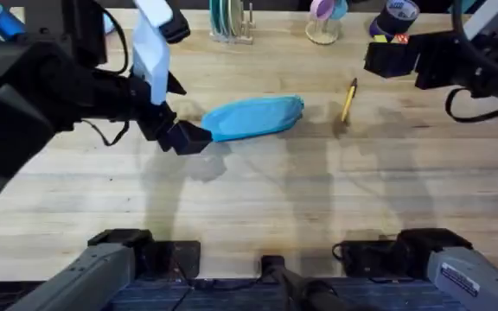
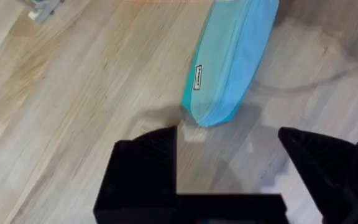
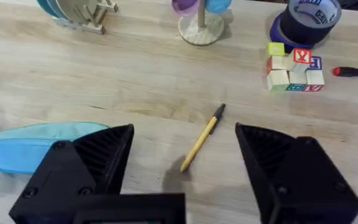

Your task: Unzip the bag, pick up the pens from the table one at a time and place them inside, then zip the bag closed.

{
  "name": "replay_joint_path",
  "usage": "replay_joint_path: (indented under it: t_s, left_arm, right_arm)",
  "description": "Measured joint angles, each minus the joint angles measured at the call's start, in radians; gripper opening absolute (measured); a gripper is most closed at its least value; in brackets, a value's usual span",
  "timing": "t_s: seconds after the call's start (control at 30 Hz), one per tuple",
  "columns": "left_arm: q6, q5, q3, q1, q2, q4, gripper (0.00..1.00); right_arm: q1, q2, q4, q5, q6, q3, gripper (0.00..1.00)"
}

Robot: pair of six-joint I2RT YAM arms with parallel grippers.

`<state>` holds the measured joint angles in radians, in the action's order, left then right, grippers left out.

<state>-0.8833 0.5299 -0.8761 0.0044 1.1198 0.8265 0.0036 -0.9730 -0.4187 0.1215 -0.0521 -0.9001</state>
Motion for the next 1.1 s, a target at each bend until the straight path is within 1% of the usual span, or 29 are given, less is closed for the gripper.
replay_joint_path:
  t_s: [0.07, 0.1, 0.37, 0.5, 0.7, 0.8, 0.9, 1.1]
  left_arm:
    - [-0.002, 0.010, 0.000, 0.000, 0.032, -0.024, 0.993]
    - [-0.004, 0.022, 0.000, 0.000, 0.081, -0.059, 0.993]
    - [-0.005, 0.027, 0.000, 0.000, 0.204, -0.093, 0.994]
    - [-0.005, 0.031, 0.000, 0.000, 0.237, -0.094, 0.994]
    - [-0.005, 0.073, 0.000, 0.000, 0.260, -0.111, 0.993]
    - [-0.005, 0.082, 0.000, 0.000, 0.261, -0.112, 0.995]
    - [-0.007, 0.085, 0.000, 0.000, 0.261, -0.113, 0.913]
    - [-0.008, 0.091, 0.000, 0.000, 0.261, -0.114, 0.840]
  right_arm:
    - [0.000, 0.000, 0.000, 0.000, 0.000, 0.000, 0.996]
    - [0.000, 0.000, 0.000, 0.000, 0.000, 0.000, 0.996]
    - [0.000, 0.000, 0.000, 0.000, 0.000, 0.000, 0.996]
    - [0.000, 0.000, 0.000, 0.000, 0.000, 0.000, 0.996]
    - [0.000, 0.000, 0.000, 0.000, 0.000, 0.000, 0.996]
    - [0.000, 0.000, 0.000, 0.000, 0.000, 0.000, 0.995]
    - [0.000, 0.000, 0.001, 0.000, 0.000, 0.000, 0.995]
    - [0.000, 0.000, 0.001, 0.000, 0.000, 0.000, 0.995]
